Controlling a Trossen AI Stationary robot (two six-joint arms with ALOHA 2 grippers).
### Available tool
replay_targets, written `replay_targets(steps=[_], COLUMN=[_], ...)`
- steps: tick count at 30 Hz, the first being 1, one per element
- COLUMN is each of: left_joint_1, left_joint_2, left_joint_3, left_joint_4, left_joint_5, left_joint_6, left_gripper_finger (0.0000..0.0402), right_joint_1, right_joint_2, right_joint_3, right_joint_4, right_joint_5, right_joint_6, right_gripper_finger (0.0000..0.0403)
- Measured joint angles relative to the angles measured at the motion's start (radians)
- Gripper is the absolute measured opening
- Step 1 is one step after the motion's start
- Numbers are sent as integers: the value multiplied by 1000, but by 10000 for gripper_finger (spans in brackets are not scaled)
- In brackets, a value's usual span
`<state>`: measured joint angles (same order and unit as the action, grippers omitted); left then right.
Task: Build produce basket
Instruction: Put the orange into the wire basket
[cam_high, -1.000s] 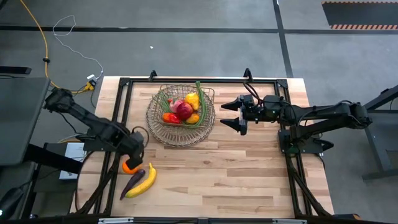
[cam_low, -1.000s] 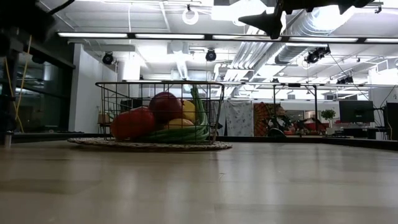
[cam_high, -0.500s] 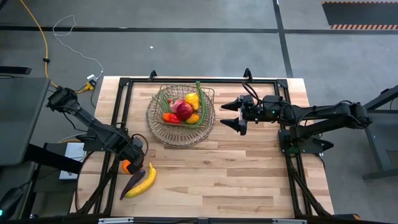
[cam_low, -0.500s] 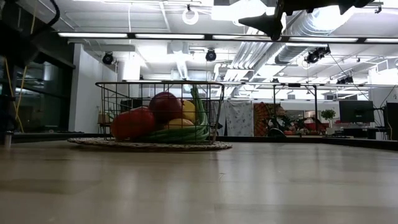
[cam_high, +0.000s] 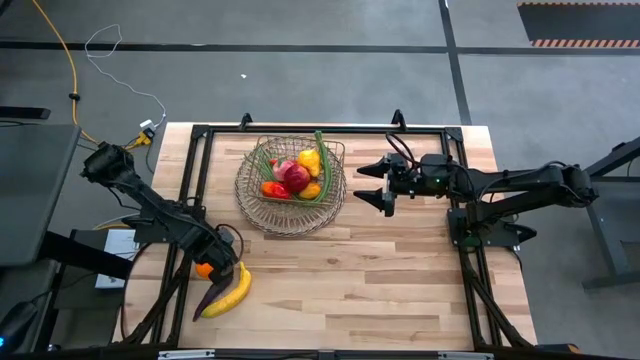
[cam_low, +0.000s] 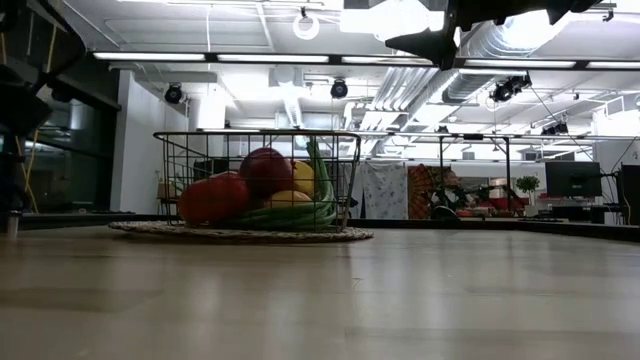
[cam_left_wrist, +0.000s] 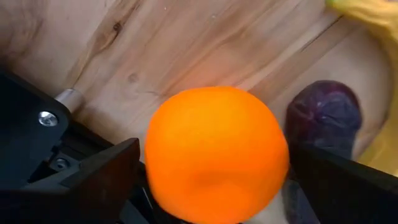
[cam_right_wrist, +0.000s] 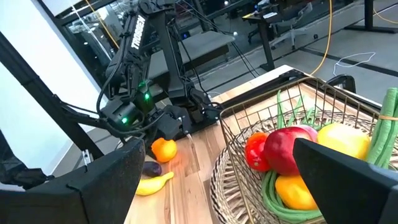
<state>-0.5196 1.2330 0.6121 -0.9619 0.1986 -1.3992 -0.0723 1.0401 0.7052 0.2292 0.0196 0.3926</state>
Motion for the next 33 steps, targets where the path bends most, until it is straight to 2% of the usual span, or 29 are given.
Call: replay_targets(steps=[11,19,24,28,33], left_joint_1=[-13,-12,-11,6,104], left_joint_2=[88,65,9,-77,-201], left_joint_3=[0,0,2,57,167], left_joint_4=[10,9,4,-3,32], left_joint_5=[4,5,48,73,-64], left_joint_6=[33,50,73,116,230], left_gripper_finger=[395,341,326,324,324], right_joint_1=[0,0,0,0,0], right_joint_2=[0,0,0,0,0], right_joint_3=[0,0,0,0,0], right_joint_4=[-8,-13,-15,-16,-16], right_joint_5=[0,0,0,0,0], right_joint_6=[0,0,0,0,0], right_gripper_finger=[399,399,399,399,399])
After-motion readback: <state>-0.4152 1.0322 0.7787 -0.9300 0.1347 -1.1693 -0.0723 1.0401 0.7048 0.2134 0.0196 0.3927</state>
